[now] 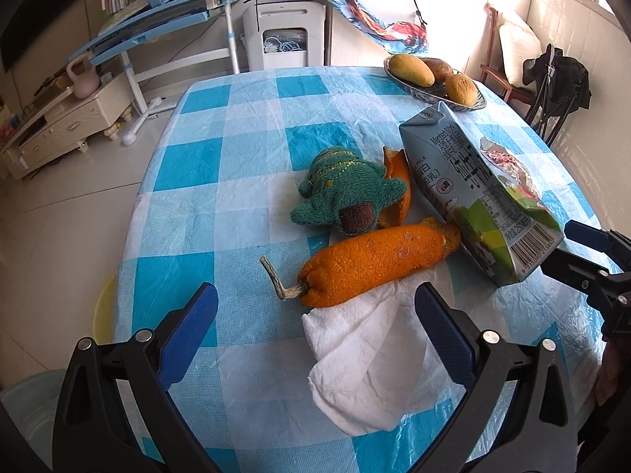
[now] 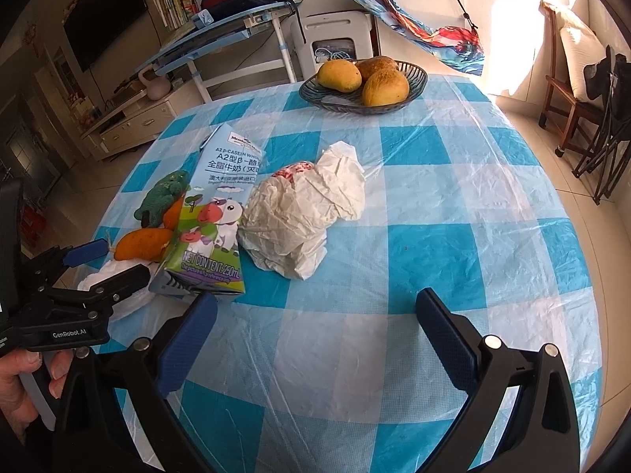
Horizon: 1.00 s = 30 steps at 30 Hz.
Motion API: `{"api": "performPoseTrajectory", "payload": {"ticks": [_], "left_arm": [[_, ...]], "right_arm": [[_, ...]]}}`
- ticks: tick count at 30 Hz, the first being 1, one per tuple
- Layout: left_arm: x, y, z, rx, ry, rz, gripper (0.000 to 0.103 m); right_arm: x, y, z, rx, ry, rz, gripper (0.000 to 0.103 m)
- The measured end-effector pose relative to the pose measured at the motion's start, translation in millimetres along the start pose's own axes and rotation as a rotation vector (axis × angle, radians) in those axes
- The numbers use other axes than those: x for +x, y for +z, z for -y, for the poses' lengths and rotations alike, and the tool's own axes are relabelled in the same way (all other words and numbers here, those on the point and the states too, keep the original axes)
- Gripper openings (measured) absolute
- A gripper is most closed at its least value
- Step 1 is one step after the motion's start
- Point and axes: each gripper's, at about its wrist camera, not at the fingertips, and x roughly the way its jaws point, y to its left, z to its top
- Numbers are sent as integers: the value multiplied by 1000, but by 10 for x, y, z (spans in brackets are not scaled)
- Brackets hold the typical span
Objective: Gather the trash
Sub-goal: 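Grasp the long orange peel with the left tool while the right tool reaches the white tissue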
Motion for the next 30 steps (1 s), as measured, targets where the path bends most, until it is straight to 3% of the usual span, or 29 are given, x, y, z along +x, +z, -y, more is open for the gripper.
{"api": "performPoseTrajectory", "payload": {"ticks": [2,8,13,16,17,19,20,21,23,26,30], "left_arm": [[-70,-14,-27,-14,-21,23,96],[-137,35,-6,12,-18,86,77],[-11,148,186,191,-61,73,77],[33,141,326,281,-51,73,76],[19,142,343,288,-69,71,70],[-26,146,359,287,-152,35,45],[-40,140,351,274,-220,0,28],[-62,118,338,253,-271,-20,25],[-107,79,333,245,-311,-32,25],[-144,60,364,268,-290,-14,27],[-127,87,435,281,-255,13,40]], "right_arm": [[-102,33,-39,-22,0,50,97],[-304,111,-157,-79,18,150,97],[-265,166,-53,-15,65,136,97],[-261,176,-16,8,73,133,97],[-264,177,-4,13,71,135,97],[-261,179,8,19,70,135,97],[-261,178,9,21,70,136,97],[-262,177,14,24,70,136,97],[-268,177,13,27,71,137,97],[-285,175,3,26,70,141,97],[-266,150,-23,11,66,117,97]]}}
